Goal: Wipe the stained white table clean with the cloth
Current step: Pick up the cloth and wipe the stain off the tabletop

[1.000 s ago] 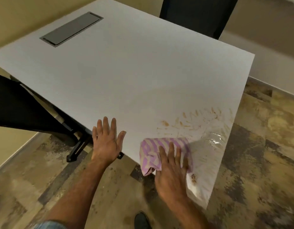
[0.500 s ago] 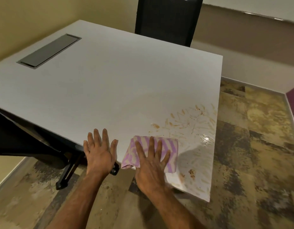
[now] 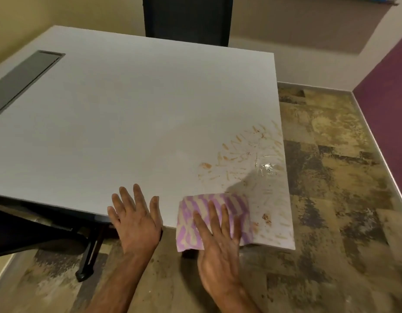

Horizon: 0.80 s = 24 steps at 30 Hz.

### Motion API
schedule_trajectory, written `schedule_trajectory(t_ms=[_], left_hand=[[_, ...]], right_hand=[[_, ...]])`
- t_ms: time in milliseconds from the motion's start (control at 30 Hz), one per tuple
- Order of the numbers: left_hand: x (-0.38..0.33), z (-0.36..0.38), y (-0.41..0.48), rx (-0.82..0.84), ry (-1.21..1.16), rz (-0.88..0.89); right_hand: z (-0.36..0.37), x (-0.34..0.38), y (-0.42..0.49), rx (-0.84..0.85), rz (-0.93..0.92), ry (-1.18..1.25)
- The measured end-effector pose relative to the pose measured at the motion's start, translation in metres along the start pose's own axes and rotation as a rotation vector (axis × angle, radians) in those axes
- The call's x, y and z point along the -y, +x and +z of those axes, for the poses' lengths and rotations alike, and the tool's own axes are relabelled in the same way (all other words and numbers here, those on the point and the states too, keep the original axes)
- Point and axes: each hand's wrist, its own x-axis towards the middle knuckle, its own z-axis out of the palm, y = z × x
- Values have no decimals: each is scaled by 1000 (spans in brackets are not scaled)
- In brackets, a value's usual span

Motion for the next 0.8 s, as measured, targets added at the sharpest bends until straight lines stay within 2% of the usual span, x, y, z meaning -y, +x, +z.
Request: schedule_trajectory(t_ms=[100,233,433,567,800], left_hand=[[4,0,5,30,57,64],[9,-1,14,64,84,205],[12,-2,31,69,79,433],[3,-3,43,82,67,503],[-1,0,47,89,67,505]], right_hand=[[-12,-23,-12,-30,108,6],[-27,-54,-15,11,263,-44],[-30,-54,16,-54,470,24],[-26,-38,36,-40,434,-50],[-14,3,49,21,275,22]])
